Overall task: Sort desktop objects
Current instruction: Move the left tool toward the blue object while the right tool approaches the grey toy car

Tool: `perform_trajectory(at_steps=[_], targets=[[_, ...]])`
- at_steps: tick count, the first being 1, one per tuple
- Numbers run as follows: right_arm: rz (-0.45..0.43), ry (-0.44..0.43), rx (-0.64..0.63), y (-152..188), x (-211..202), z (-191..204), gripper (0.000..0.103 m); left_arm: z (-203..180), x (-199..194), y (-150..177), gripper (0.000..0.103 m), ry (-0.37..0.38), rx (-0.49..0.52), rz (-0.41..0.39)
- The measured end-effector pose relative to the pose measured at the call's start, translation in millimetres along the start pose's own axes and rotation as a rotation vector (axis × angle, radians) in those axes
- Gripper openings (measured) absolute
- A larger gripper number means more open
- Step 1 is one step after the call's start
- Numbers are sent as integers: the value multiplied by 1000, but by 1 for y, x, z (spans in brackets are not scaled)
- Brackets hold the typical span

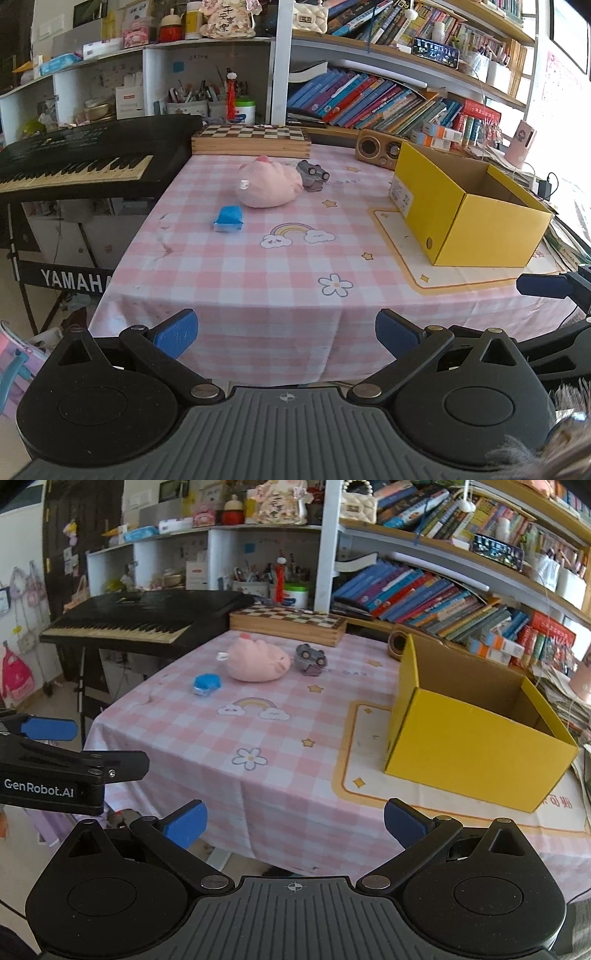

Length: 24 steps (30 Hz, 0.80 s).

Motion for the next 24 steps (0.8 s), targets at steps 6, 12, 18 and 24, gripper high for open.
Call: perform_trajectory(at_steps=[6,12,18,24], targets=[[0,-10,-8,-5,5,4,103,7,2,1,103,-10,-16,2],[-1,-38,-24,-13,15,8,103,17,10,-2,103,-33,-42,15],[6,-70,-41,-31,36,9,103,30,23,-14,103,-66,-65,23],[18,-100,-42,-51,58,3,103,39,44,-34,103,-87,-79,40]])
Point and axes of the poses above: each gripper's, at about its wrist camera, not at the fingertips, and x roughly the way its jaws point, z to its left, y to its underside, the point moved 9 cm from there along x, roughly the way its jaws point, and after that the axes turned 11 degrees about z, right-handed, at the moved point
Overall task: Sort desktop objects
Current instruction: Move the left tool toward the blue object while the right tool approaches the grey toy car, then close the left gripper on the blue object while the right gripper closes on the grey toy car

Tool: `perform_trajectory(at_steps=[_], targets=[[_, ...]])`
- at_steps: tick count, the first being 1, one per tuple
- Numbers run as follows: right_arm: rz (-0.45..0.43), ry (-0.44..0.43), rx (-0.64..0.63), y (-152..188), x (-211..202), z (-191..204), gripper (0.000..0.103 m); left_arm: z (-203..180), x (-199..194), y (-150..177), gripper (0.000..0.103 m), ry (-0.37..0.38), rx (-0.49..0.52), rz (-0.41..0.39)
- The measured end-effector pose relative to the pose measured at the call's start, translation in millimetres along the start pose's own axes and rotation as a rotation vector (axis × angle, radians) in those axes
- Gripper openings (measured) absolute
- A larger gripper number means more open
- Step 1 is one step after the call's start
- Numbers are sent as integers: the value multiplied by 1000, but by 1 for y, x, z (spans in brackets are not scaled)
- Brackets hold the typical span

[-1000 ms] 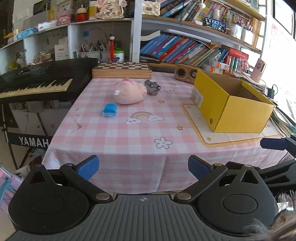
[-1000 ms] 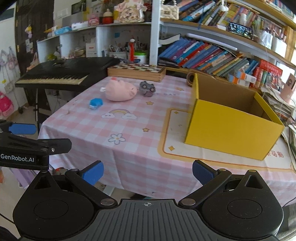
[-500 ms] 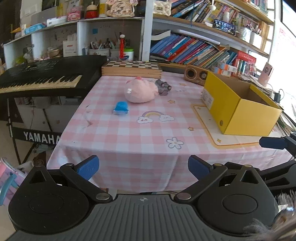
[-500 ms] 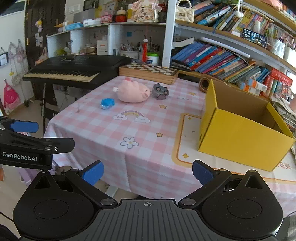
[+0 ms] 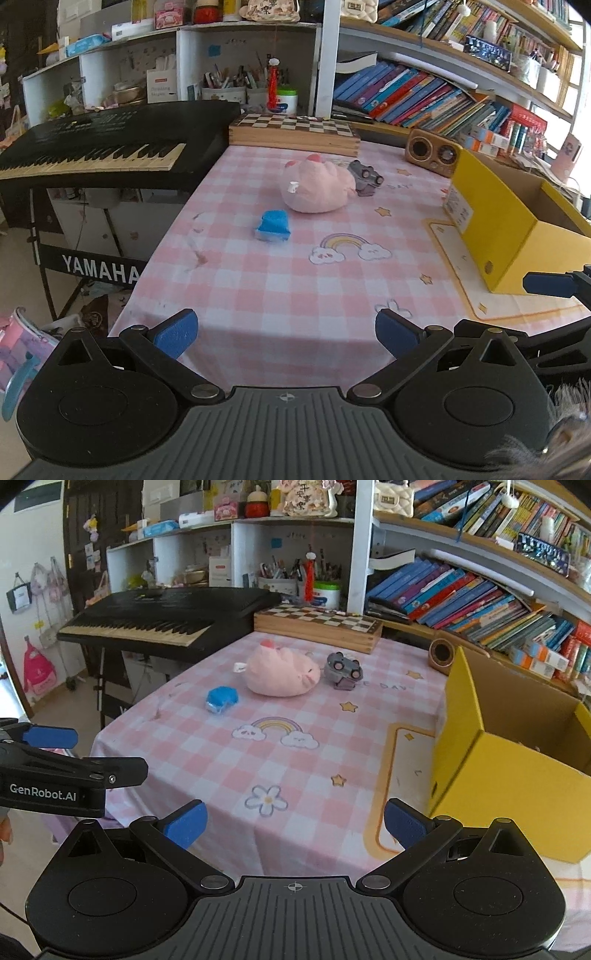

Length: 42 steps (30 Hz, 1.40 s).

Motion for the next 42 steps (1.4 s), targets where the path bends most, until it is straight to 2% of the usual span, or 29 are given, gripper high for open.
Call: perform_trajectory(at_steps=[16,27,30,34,41,42], targets=[[28,-5,90,-55,56,-41,103,8,54,-59,103,-35,-40,21],[35,-48,102,-91,89,-48,103,11,84,-80,103,-53,-46,22],[34,-56,110,-100,95,-50,103,10,97,-86,99,-41,-31,23],[38,-69,113,-110,105,-49,103,8,121,-97,76,-30,-17,49],[26,-65,128,-132,124,-55,103,9,154,-110,47,-30,-3,88],[25,-62,134,-135,127,-57,103,9,158,-111,39,-25,0,97]])
Point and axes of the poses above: each gripper's, at about its wrist camera, not at the fingertips, and x roughly the way its jaws point, z to its left, y to its underside, the point moved 9 cm from there along x, roughly the way its jaws point, and after that the axes turned 11 degrees about z, right-handed, at the moved point
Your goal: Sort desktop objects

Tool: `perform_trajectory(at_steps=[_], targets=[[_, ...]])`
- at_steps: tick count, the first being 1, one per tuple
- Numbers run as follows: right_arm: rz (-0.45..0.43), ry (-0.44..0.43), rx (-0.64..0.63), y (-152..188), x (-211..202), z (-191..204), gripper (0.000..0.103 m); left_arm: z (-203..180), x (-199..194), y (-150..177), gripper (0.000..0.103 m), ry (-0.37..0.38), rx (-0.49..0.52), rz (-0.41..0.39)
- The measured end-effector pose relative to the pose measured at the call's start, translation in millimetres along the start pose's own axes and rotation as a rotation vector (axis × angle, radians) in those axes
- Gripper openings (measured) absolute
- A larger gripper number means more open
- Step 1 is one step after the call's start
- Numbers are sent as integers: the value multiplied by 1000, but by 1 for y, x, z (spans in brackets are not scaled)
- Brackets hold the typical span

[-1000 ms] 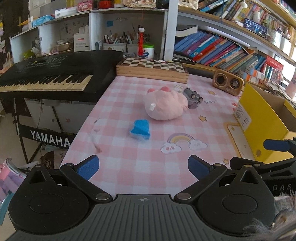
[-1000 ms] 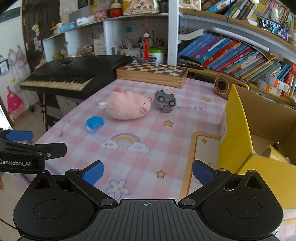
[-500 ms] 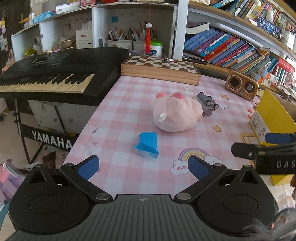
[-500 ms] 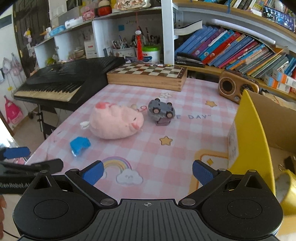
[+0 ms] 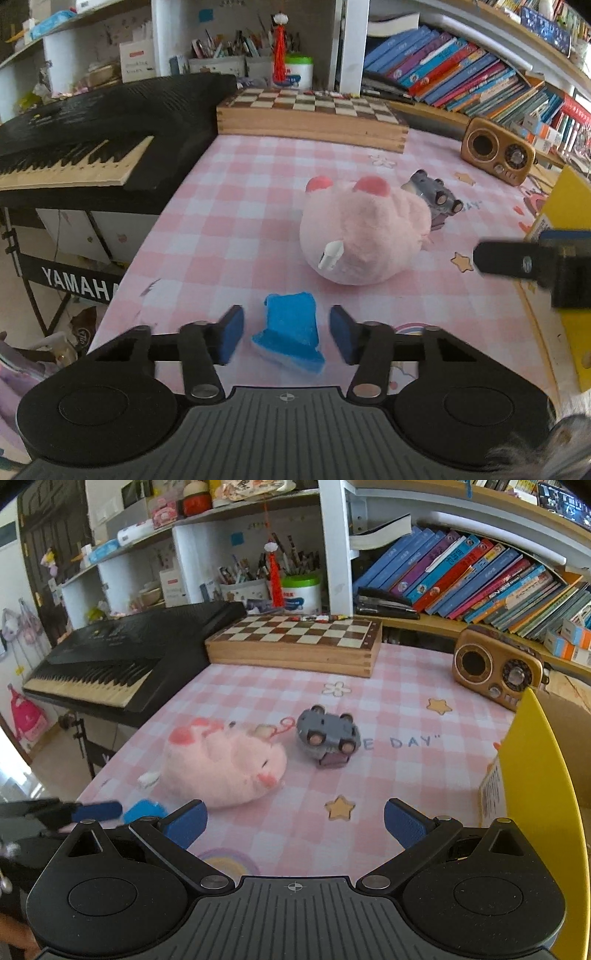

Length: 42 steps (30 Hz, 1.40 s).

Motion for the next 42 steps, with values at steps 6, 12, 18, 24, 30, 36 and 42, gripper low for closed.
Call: perform_trajectory(at_steps=[6,12,18,24,30,36,42], targets=[[-7,10,82,-24,21,-17,103,2,4,0,27,24,-6,13],[0,27,148,-49,51,-31,103,6,-12,2,26,54,-64,-5],[60,35,127,-63,83,-35,100,9,-26,6,25,76,-118,-15],[112,36,112,-61,98,-36,81,12,-35,7,25,75,-143,-26],[89,44,80,-61,87,-35,64,15,-44,6,25,79,-154,-45],[25,59,40,-64,59,-33,64,11,-55,2,25,94,-143,-73],[-26,54,32,-59,28,-28,64,8,-71,3,25,113,-135,-105]])
Point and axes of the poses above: each gripper's, at about its wrist camera, not at the fingertips, and x roughly the way its jaws point, z to its left, y to its underside, the point moved 9 cm from there along x, roughly the way its jaws point, and after that the axes turned 11 degrees about z, right-handed, at the moved point
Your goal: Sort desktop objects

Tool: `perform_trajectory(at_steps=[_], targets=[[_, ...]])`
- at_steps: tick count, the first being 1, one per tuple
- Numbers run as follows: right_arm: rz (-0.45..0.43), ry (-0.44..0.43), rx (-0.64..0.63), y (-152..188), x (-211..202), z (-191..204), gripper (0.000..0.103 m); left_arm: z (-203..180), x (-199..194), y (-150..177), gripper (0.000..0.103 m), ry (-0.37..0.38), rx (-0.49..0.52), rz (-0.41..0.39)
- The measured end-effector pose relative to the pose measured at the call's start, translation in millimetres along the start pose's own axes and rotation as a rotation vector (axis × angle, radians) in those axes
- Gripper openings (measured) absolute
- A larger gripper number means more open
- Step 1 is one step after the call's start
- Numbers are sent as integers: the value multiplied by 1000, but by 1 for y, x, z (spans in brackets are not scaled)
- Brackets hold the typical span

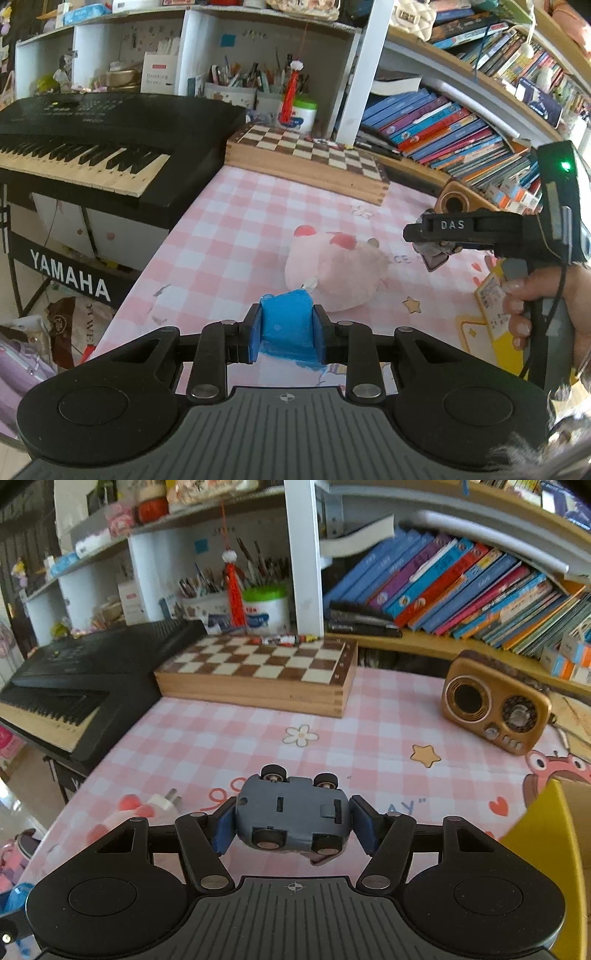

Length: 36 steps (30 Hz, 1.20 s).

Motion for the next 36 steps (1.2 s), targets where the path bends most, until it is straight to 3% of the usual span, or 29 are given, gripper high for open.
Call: perform_trajectory(at_steps=[17,36], targets=[[-89,-87,-45,60,-113,24,64,-17,-70,23,25,91,22,-85],[-68,-41,-13,170,-195,30,64,-37,-136,96,25,184,94,-86]])
Point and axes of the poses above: each gripper's, at about its wrist camera, not at the fingertips, and x roughly the way its jaws point, z to its left, y to its underside, the point moved 9 cm from there along x, roughly the way its jaws point, and after that the axes turned 11 degrees about z, right-handed, at the moved point
